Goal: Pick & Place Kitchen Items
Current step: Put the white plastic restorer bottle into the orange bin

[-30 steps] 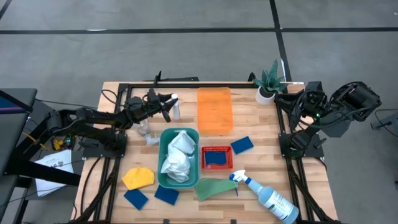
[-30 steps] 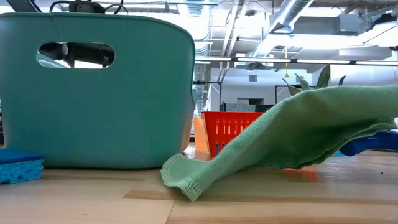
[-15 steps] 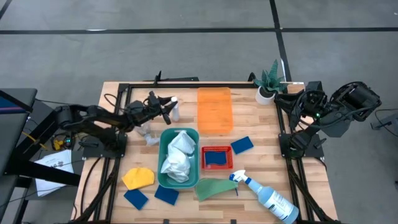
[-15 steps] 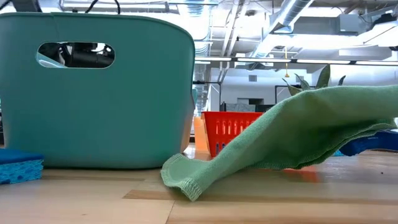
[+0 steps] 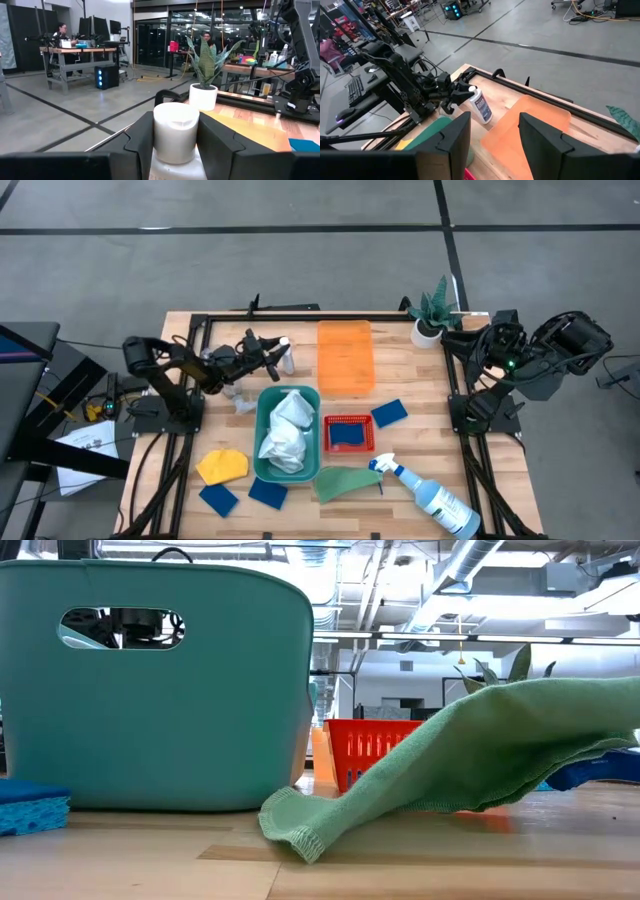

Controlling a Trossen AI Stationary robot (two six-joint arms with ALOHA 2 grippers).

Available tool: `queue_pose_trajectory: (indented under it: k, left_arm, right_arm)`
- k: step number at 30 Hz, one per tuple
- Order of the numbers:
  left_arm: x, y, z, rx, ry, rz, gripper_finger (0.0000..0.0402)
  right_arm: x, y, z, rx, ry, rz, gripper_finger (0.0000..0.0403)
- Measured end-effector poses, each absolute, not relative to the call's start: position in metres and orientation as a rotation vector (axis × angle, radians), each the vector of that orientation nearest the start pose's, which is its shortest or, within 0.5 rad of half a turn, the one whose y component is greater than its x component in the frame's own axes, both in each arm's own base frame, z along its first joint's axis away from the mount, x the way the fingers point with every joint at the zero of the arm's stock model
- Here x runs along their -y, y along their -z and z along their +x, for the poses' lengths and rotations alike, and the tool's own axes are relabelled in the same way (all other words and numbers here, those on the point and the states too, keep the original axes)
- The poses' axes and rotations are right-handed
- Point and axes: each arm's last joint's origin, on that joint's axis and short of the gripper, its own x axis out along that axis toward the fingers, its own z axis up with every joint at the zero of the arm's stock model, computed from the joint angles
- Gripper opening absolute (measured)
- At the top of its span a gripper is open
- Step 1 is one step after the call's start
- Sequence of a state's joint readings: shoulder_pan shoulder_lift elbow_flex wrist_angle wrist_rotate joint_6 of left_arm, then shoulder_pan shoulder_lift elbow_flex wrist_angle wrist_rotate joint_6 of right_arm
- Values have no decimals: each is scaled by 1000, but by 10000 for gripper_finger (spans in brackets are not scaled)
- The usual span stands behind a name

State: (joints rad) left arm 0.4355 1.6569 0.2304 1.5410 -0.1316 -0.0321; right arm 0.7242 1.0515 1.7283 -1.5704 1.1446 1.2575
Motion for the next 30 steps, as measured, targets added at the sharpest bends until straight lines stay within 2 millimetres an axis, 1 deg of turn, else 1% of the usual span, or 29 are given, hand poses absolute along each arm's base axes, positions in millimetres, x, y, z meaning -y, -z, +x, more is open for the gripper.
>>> queue_pose_trajectory:
  k: [10,23,30]
  left_arm:
    - [-102,-143,210,127,-564,-39,130]
    - [-102,-142,210,118,-564,-44,201]
    - [-102,-144,211,133,-544,-55,222]
  right_arm:
    - [-42,-471,87,-200,625,487,159]
    - [-42,-471,87,-201,624,487,159]
    - [-42,-471,87,-201,624,487,159]
